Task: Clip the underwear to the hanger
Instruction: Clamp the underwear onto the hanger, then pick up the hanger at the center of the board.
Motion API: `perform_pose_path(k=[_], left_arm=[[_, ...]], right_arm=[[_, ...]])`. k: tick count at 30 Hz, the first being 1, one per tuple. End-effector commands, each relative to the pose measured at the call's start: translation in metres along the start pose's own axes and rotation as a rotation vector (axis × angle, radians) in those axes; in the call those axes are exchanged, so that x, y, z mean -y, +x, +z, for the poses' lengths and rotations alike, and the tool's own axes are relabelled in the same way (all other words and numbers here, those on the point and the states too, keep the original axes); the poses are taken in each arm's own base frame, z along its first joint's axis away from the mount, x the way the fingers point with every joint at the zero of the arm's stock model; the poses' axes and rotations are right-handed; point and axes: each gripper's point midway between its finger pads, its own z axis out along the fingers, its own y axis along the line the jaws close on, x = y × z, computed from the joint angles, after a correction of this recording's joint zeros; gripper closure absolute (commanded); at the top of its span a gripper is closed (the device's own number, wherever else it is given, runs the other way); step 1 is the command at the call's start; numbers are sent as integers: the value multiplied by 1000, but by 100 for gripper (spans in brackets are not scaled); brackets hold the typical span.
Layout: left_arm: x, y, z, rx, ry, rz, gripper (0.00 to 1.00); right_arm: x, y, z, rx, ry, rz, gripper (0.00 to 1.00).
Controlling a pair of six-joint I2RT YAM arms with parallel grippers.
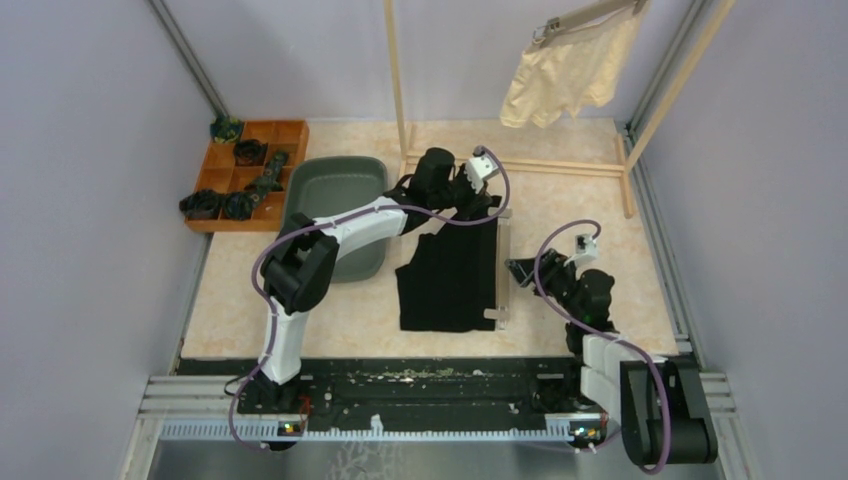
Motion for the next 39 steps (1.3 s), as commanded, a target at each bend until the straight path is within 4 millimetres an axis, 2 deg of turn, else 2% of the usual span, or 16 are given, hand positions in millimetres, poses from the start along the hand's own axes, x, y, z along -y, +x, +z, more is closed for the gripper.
perform_pose_path(k=[1,10,16,27,39], left_arm=[[-7,-33,-1,82,0,40,100],[-10,-30,1,76,-2,41,100],[-16,-29,4,76,-12,33,100],[-32,-40,1,96,-29,32,100],[-31,-45,-2,110,3,33,100]], right_arm=[[-16,-5,-1,33,-78,-50,31],[-10,11,-6,-7,-50,-50,33],[-11,7,-5,-10,-28,-63,34],[-12,3,6,-29,-32,-58,35],[-15,-3,21,-31,-78,-88,37]])
